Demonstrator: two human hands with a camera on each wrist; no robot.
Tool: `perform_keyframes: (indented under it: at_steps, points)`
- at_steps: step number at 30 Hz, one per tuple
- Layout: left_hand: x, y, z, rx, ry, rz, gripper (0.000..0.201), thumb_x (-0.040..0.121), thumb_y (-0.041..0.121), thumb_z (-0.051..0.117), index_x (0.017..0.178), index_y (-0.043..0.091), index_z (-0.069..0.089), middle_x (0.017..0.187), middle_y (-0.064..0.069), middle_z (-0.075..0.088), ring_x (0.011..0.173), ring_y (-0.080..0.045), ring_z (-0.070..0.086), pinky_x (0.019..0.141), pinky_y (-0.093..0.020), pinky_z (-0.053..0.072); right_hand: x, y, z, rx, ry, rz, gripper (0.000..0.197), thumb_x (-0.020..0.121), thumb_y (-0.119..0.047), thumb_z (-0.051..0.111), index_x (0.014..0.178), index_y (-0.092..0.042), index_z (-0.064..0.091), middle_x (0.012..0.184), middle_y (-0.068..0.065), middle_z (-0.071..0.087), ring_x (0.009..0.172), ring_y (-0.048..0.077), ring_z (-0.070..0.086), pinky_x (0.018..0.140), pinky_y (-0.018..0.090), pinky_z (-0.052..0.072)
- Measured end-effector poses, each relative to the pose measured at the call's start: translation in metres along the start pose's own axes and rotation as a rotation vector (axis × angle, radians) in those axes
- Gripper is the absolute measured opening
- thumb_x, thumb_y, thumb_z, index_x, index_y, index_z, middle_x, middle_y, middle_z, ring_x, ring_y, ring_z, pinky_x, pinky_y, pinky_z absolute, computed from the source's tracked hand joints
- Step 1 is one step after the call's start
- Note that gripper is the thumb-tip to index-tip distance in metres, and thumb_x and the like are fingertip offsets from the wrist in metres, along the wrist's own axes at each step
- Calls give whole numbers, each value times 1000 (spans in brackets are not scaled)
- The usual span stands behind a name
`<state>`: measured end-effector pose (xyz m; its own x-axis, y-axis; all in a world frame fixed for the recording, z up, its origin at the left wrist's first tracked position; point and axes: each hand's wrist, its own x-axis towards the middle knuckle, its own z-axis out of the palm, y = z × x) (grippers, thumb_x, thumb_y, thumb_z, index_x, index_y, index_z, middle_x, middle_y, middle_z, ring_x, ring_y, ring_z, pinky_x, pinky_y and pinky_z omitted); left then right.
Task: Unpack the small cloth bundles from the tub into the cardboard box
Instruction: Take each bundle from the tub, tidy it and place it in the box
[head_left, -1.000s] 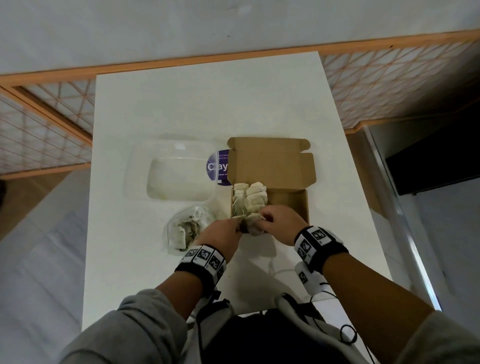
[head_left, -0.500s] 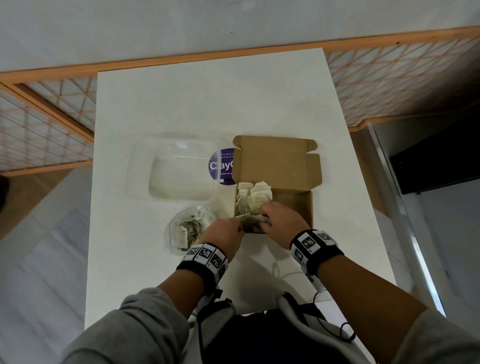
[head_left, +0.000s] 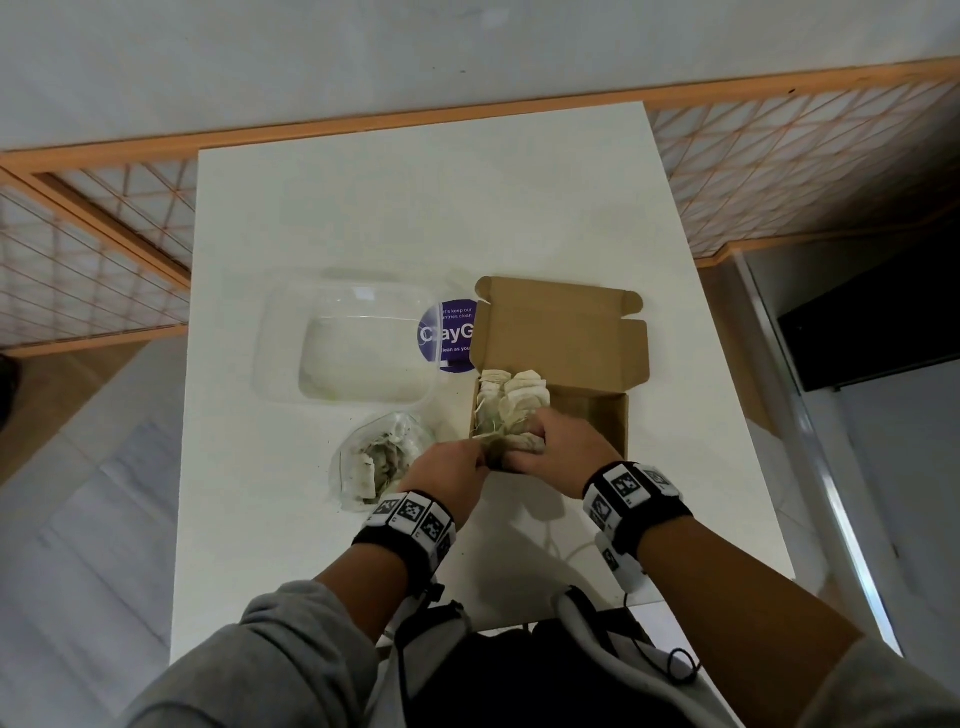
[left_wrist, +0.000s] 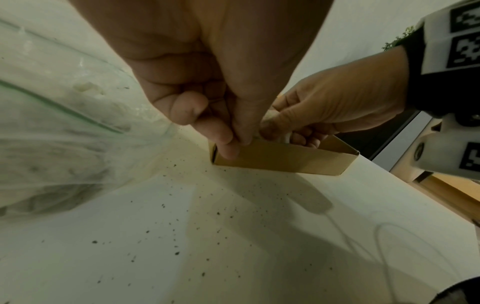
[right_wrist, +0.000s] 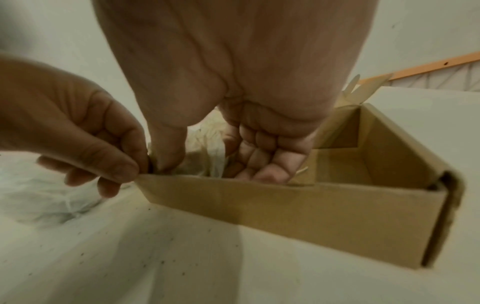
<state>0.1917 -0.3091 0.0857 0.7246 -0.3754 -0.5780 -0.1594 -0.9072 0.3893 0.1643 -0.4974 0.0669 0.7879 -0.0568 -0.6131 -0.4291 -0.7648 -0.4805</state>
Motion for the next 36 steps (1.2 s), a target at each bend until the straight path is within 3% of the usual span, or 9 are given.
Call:
perform_keyframes:
  at_steps: [5,8,13,16,22,28,30,32,36]
  points:
    - [2,1,0,10,-14,-11,19,102,29,53,106,19,69,101,-6,72,93,-27,67,81,-36,55,3,-6,10,-97,29,81,60,80,-66,76,118,-25,52,106,0,68,93,23,67,83,41,59]
    - [1,2,1,16,-9,-6,21,101,28,52,107,18,70,100,-6,72,93,-28,67,80,-37,56,2,-10,13,-101,78,99,66,81,-61,78,125,-22,48,108,4,69,96,28,69,83,41,59]
    - [0,2,0,9,-15,0,22,101,27,50,107,17,68,102,-7,72,94,-29,67,82,-38,56,-5,-13,14,39,127,-3,35,89,-32,76,107,-23,47,100,-3,63,91,19,63,85,41,59]
    - [0,2,0,10,-25,15,20,101,26,50,105,17,67,102,-6,72,94,-27,67,81,-36,55,-9,-11,12,49,159,-52,27,91,-24,73,107,-26,51,104,-4,62,94,16,61,87,40,59]
    - [-16,-1,-10,-46,3,72,17,99,30,55,111,22,65,103,-2,71,97,-25,67,86,-38,56,-26,-7,3,63,170,-79,33,87,-29,78,110,-29,54,113,-6,57,98,10,58,84,24,51]
    - [-54,-47,-31,-97,277,7,16,100,39,59,104,27,68,98,8,62,89,-15,61,79,-33,55,-58,-18,-13,77,217,-158,17,96,-35,72,105,-31,58,102,-13,60,88,4,61,77,20,54]
    - [-65,-69,-32,-94,405,-60,14,95,37,66,101,26,73,104,3,57,96,-22,58,80,-37,55,-60,-34,-12,43,214,-243,5,101,-34,64,102,-31,61,98,-14,60,87,5,59,78,23,54]
    - [-72,-88,-27,-37,484,-141,16,88,37,75,102,29,77,122,-3,56,112,-30,52,92,-44,54,-57,-56,-4,16,183,-343,10,103,-31,58,104,-26,67,98,-11,62,89,6,57,79,25,51]
    - [-72,-107,-13,-124,369,-310,26,86,48,76,108,35,74,155,-5,39,139,-33,41,113,-46,41,-47,-103,28,-46,90,-531,23,105,-27,49,115,-20,69,108,-4,65,95,12,59,85,32,51]
